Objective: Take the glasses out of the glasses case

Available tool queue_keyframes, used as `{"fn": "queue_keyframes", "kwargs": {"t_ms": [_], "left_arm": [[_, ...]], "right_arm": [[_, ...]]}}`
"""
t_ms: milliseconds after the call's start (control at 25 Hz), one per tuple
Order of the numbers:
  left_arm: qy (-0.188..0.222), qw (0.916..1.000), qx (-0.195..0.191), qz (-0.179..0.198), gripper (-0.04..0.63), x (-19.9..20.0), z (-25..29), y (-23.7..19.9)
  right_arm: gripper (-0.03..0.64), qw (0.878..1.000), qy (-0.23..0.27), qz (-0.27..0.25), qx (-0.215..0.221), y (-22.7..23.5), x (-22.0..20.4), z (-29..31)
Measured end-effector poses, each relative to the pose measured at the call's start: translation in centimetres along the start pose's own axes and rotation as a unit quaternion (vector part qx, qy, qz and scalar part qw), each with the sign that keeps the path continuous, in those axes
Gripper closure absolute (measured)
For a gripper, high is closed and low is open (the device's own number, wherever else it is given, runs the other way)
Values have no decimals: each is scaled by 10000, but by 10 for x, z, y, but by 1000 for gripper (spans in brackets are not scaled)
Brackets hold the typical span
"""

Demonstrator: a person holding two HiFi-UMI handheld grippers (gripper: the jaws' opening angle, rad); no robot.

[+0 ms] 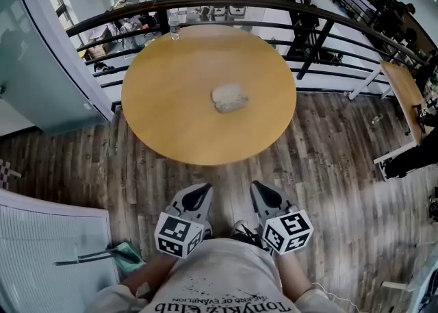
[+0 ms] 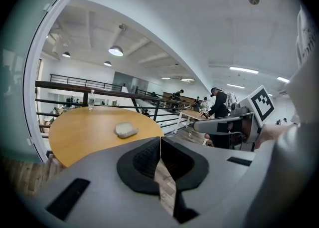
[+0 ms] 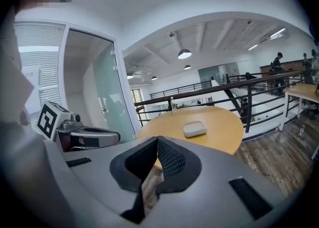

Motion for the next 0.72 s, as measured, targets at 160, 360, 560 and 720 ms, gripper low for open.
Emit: {"fn": "queue_keyframes", "kwargs": {"t_ms": [160, 360, 560, 720], "left_arm": [[74, 9999, -113, 62, 571, 5, -10, -11], [69, 9997, -227, -4, 571, 0, -14, -17], [29, 9997, -254, -64, 570, -5, -7, -27], [6, 9997, -233, -69, 570, -3, 4, -36]], "right_arm": [[592, 9999, 46, -14, -134, -11, 3, 4], [592, 9998, -42, -4, -209, -17, -3, 8], [592, 9998, -83, 36, -190, -14, -9, 21], [592, 9997, -86, 70, -196, -4, -7, 38]]}}
Point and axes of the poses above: the fingertips, and each gripper's own axes: z forward along the fingers, y to its right, x out of its top, the point moved 1 cm from there along -z, backward along the fingers, and after that the axes turned 5 degrees about -x, right-handed, at the moved point
